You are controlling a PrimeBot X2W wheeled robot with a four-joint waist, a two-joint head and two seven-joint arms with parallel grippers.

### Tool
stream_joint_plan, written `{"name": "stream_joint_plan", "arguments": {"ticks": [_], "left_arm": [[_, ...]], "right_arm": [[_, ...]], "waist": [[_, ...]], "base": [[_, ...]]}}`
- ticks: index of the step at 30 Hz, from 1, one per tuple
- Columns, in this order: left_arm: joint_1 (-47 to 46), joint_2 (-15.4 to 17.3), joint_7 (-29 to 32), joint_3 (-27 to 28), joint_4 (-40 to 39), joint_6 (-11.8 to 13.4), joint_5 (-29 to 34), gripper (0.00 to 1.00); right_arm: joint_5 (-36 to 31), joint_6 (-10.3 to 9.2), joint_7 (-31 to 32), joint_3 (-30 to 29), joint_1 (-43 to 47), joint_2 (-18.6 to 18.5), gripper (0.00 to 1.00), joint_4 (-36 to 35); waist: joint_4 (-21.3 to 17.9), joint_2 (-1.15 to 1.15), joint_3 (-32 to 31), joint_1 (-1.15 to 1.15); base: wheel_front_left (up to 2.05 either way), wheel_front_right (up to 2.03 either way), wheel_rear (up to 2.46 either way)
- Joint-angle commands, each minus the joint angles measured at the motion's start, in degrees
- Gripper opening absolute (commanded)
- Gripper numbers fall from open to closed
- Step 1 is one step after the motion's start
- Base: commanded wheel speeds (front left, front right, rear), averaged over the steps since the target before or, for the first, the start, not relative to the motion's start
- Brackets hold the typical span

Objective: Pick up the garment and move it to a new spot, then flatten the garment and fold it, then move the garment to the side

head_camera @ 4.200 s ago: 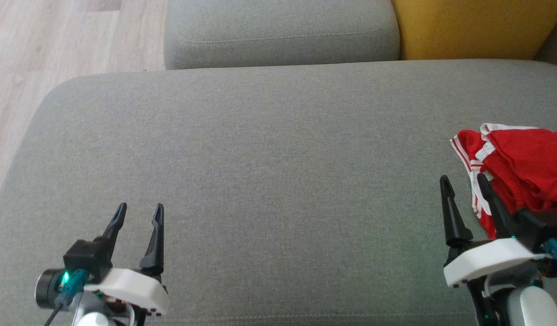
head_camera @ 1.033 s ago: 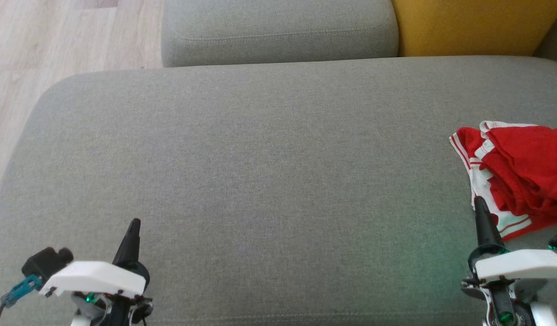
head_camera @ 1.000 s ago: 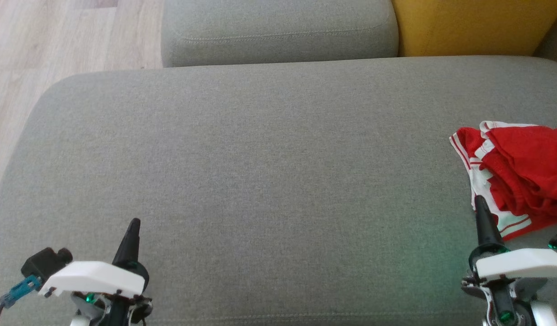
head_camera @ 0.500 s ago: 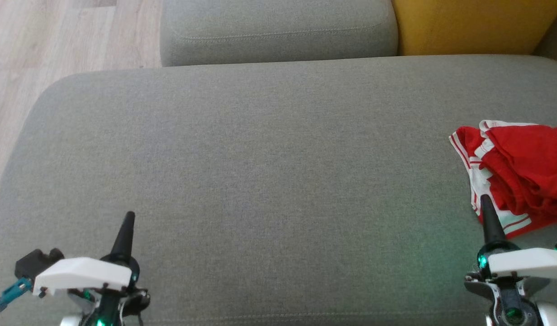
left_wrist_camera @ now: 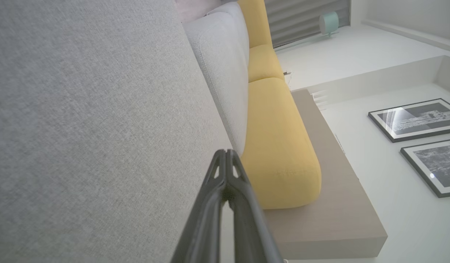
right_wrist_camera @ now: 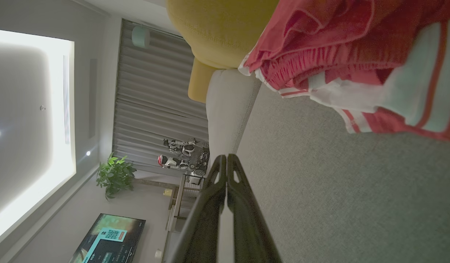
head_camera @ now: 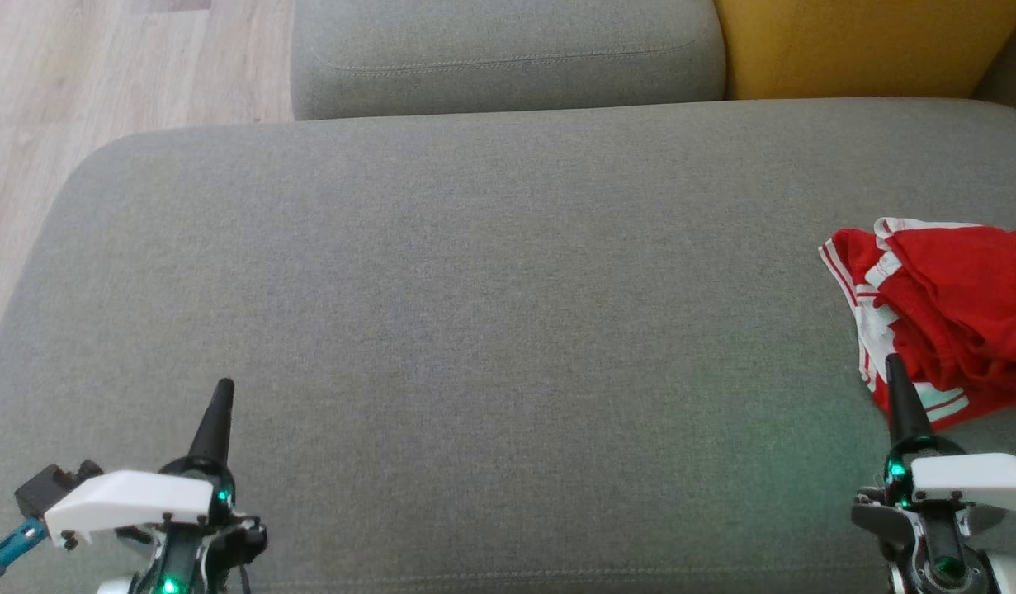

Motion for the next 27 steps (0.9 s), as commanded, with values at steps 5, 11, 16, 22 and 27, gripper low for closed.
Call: {"name": "stream_joint_plan", "arguments": {"ticks": [5,11,16,22,27], "left_arm": [[-4.1,-0.4,1.1,3.6,-1.1,-1.4,-3.7,0.0],[-4.5,-1.2,2.0,5.2,-0.7,-2.5,-6.9,0.0],[-4.8,-2.0,2.8,6.5,-0.3,-3.4,-9.5,0.0],[-5.2,-2.8,3.7,8.1,0.1,-4.4,-12.7,0.0],[-5.4,-3.3,4.2,8.9,0.4,-4.9,-14.2,0.0]], "right_arm": [[4.7,-0.05,0.5,0.5,-3.8,-0.4,0.0,-1.2],[8.7,-0.05,0.6,0.3,-4.3,-0.4,0.0,-0.7],[12.0,-0.05,0.8,0.1,-4.6,-0.4,0.0,-0.2],[15.9,-0.05,0.9,-0.2,-5.0,-0.4,0.0,0.3],[17.8,-0.05,1.0,-0.3,-5.2,-0.4,0.0,0.6]], "waist": [[0.0,0.0,0.1,0.0],[-0.1,0.0,0.1,0.0],[-0.1,0.0,0.2,0.0],[-0.2,0.0,0.2,0.0],[-0.2,0.0,0.3,0.0]], "base": [[0.0,0.0,0.0],[0.0,0.0,0.0],[0.0,0.0,0.0],[0.0,0.0,0.0],[0.0,0.0,0.0]]}}
